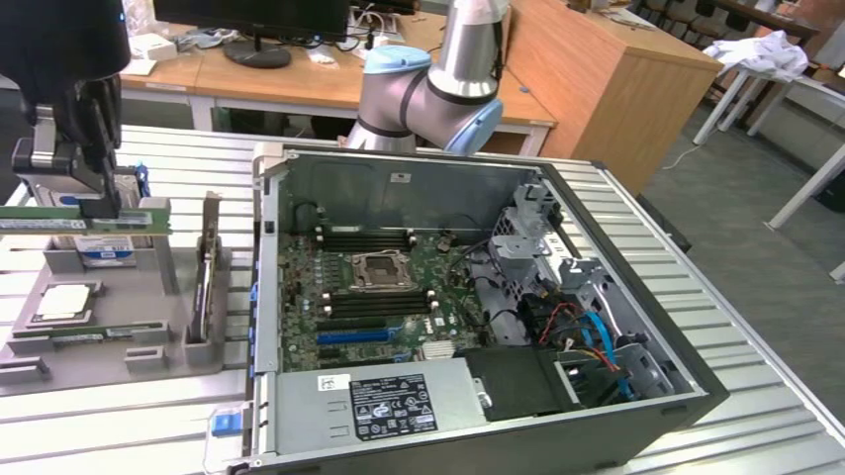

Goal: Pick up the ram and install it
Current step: 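Pick up the ram and move it above insertion slot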

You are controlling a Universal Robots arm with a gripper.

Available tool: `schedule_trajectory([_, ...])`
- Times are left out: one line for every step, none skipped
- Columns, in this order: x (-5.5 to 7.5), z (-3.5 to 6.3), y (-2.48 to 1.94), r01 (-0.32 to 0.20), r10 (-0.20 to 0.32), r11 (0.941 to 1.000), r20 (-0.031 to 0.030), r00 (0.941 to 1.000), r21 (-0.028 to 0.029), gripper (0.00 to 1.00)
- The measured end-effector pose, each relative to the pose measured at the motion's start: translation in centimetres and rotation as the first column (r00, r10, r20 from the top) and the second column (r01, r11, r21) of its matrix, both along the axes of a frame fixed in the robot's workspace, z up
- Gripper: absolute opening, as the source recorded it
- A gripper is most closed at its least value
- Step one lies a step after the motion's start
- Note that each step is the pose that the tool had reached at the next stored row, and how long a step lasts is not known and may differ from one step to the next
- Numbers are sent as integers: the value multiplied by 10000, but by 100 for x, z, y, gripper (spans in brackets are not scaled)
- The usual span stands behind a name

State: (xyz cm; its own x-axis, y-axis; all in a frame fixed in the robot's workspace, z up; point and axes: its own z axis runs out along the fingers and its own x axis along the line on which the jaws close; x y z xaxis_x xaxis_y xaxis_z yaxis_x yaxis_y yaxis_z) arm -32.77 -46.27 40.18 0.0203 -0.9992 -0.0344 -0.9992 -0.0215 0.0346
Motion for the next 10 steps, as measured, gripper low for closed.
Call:
schedule_trajectory([10,-1,0,1,-1,10000,1,10000,1,12])
schedule_trajectory([20,-2,0,2,-2,10000,0,10000,2,12])
schedule_trajectory([33,-2,0,2,-2,10000,-1,10000,2,12])
schedule_trajectory([45,-2,0,1,-1,10000,-2,10000,2,12])
schedule_trajectory([57,-2,0,1,-1,10000,-4,10000,2,12])
schedule_trajectory([69,-2,0,2,-2,10000,-6,10000,2,12])
schedule_trajectory([81,-2,0,1,-1,10000,-8,10000,2,12])
schedule_trajectory([92,-2,0,1,-1,10000,-11,10000,2,12])
schedule_trajectory([106,-2,0,1,-1,10000,-14,10000,1,12])
schedule_trajectory([122,-2,0,1,-1,10000,-16,10000,2,12])
